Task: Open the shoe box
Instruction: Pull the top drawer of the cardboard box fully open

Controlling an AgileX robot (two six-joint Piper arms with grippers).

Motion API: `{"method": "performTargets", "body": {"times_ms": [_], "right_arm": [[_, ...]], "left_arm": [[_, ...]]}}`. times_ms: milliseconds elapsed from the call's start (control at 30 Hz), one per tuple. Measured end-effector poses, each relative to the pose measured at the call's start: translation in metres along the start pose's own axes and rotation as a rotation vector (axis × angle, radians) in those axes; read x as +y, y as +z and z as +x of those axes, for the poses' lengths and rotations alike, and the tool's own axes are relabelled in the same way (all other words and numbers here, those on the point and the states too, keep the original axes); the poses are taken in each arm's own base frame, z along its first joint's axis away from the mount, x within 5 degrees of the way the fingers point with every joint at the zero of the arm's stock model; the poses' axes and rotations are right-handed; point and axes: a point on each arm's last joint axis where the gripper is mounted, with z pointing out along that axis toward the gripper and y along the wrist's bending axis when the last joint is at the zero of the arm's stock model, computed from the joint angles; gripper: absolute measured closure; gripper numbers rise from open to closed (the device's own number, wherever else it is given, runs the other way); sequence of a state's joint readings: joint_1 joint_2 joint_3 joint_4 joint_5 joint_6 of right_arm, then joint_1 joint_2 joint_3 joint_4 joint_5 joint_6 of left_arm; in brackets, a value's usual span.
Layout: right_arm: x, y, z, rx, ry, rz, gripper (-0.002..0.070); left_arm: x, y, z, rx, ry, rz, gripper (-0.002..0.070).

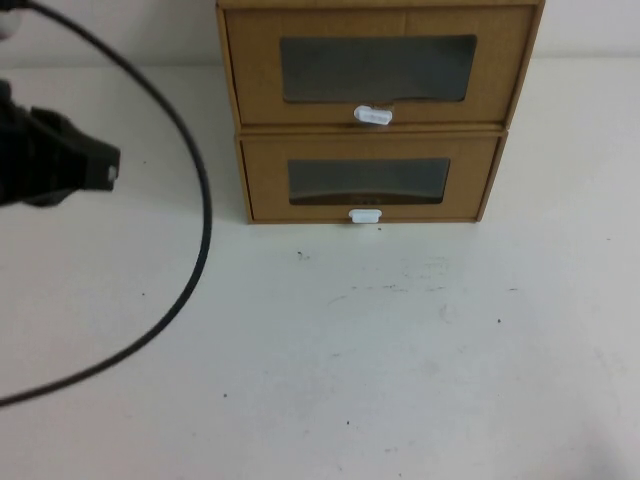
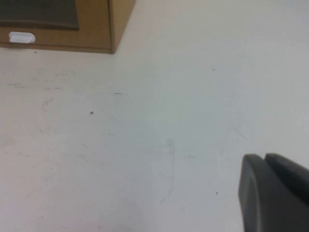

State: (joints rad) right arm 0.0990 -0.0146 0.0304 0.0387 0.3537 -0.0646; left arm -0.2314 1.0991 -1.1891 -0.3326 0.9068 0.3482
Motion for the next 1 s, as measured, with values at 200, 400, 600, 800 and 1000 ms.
{"method": "performTargets", "body": {"times_ms": [200, 400, 600, 800, 1000], "right_arm": [[0.0, 0.0, 0.0, 0.0, 0.0, 0.0, 0.0695], [0.0, 0.0, 0.0, 0.0, 0.0, 0.0, 0.0695], [0.0, 0.0, 0.0, 0.0, 0.0, 0.0, 0.0695], [0.0, 0.0, 0.0, 0.0, 0.001, 0.0, 0.0695], [0.0, 0.0, 0.0, 0.0, 0.002, -0.001, 0.0695]], "left_arm": [[0.004, 0.02, -0.049, -0.042, 0.092, 0.083, 0.0679], [0.01, 0.05, -0.099, -0.119, 0.153, 0.173, 0.0679], [0.027, 0.072, -0.154, -0.219, 0.152, 0.268, 0.0679], [0.053, 0.122, -0.172, -0.201, 0.121, 0.334, 0.0679], [0.066, 0.174, -0.16, -0.102, 0.076, 0.381, 0.0679]]}}
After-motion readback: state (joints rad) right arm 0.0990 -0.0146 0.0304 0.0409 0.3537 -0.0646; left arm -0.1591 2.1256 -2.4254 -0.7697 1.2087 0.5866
